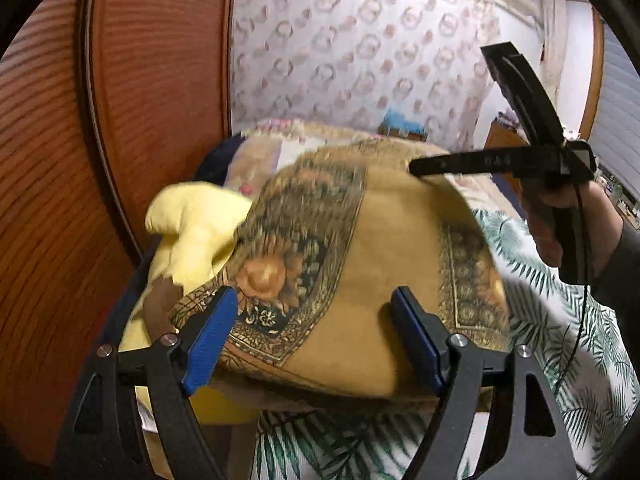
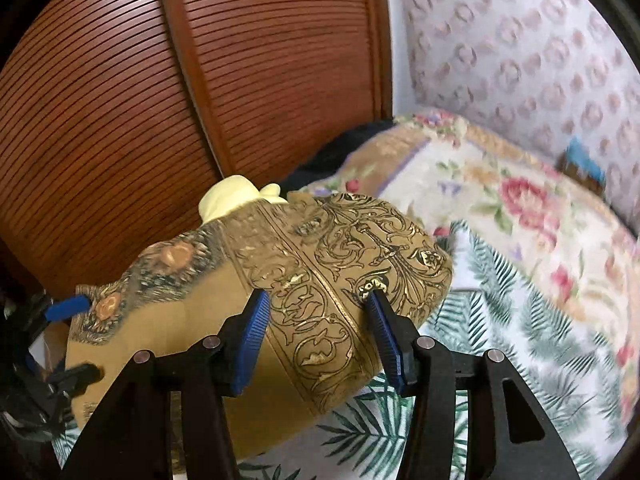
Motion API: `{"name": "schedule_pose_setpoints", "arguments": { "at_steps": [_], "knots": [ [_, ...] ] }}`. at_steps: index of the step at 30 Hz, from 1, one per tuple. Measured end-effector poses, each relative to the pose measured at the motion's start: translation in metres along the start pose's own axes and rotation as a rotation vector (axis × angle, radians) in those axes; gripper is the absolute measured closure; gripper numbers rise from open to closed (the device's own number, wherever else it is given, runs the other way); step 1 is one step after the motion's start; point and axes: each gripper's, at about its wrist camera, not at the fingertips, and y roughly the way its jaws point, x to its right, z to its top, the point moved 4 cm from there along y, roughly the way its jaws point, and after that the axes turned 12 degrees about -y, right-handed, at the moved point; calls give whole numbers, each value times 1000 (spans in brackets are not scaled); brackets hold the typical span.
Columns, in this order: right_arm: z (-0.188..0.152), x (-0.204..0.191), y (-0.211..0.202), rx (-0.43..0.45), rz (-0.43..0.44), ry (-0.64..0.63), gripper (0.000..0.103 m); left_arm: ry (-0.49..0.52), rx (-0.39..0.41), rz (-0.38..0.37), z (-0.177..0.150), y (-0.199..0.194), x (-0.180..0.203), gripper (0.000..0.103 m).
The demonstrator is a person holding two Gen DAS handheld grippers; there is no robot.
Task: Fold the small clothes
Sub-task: 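Lower the folded shirt beside the yellow plush toy and open both grippers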
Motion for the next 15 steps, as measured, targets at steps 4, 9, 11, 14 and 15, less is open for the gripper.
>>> {"name": "schedule_pose_setpoints", "arguments": {
  "at_steps": [4, 9, 11, 14, 15],
  "knots": [
    [-2, 4, 19, 4, -14, 52, 50, -9, -20, 4, -7, 3, -3, 23],
    [-5, -5, 19, 19, -61, 53, 50, 5, -18, 24, -8, 0, 3, 23],
    [-12, -14, 11, 17, -82, 50, 50, 3, -17, 22, -5, -4, 4, 23],
    [-18, -25, -3, 31, -100, 52, 50, 14, -8, 11, -2, -10, 8, 23],
    [-20, -29, -11, 43, -100, 57, 50, 22, -4, 5, -1, -13, 11, 23]
  ]
}}
